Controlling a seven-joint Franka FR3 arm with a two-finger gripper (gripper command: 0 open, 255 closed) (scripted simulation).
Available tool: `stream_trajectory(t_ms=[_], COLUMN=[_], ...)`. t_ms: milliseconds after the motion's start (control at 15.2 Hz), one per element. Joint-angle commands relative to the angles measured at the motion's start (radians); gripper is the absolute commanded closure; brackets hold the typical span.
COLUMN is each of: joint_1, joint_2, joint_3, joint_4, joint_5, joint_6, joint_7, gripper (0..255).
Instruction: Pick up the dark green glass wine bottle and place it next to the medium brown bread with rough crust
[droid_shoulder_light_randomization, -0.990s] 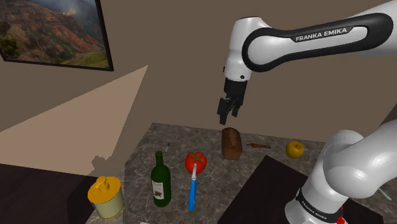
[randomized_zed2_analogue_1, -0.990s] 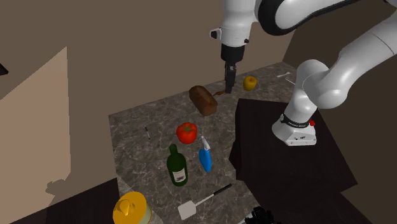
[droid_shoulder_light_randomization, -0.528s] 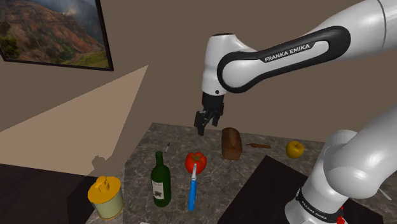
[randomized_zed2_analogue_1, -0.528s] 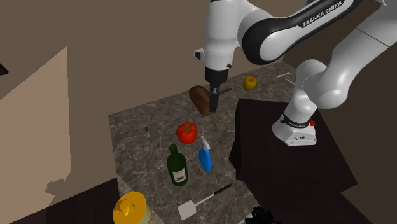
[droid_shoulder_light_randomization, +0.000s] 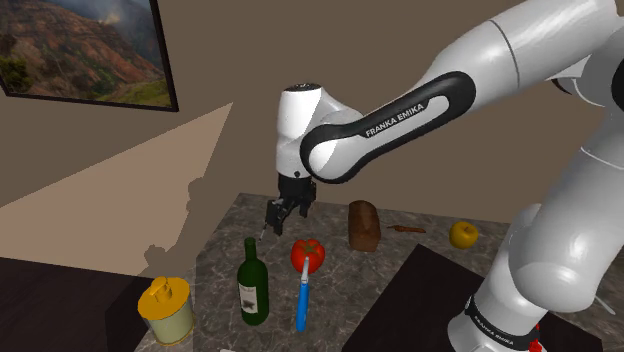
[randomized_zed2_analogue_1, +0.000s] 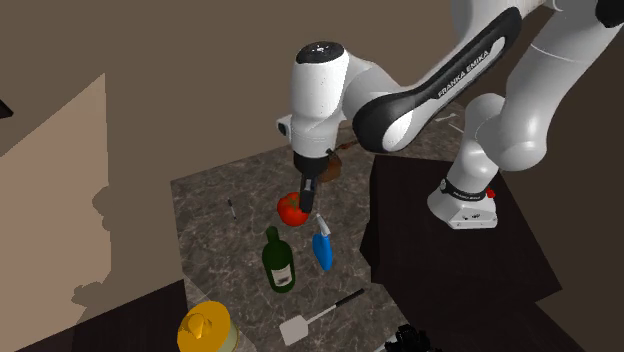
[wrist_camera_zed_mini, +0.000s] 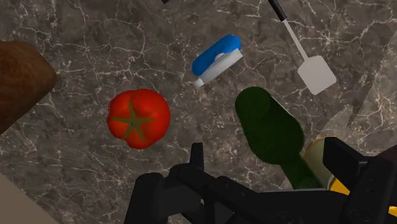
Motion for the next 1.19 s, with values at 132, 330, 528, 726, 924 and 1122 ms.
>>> stream_trajectory(t_ms=[132,330,528,726,924,1122], joint_1=[0.017,0.05,0.077,0.082,0.086,0.088], joint_2=[0.163,0.284,0.36,0.388,0.417,0.423], joint_3=[0.029,0.03,0.019,0.01,0.001,-0.001], joint_4=[0.109,0.201,0.256,0.25,0.247,0.246], joint_5=[-0.114,-0.206,-0.26,-0.279,-0.298,-0.302], joint_6=[0.052,0.072,0.086,0.117,0.147,0.153], joint_7=[0.12,0.208,0.257,0.269,0.281,0.284], gripper=[0,0,0,0,0,0])
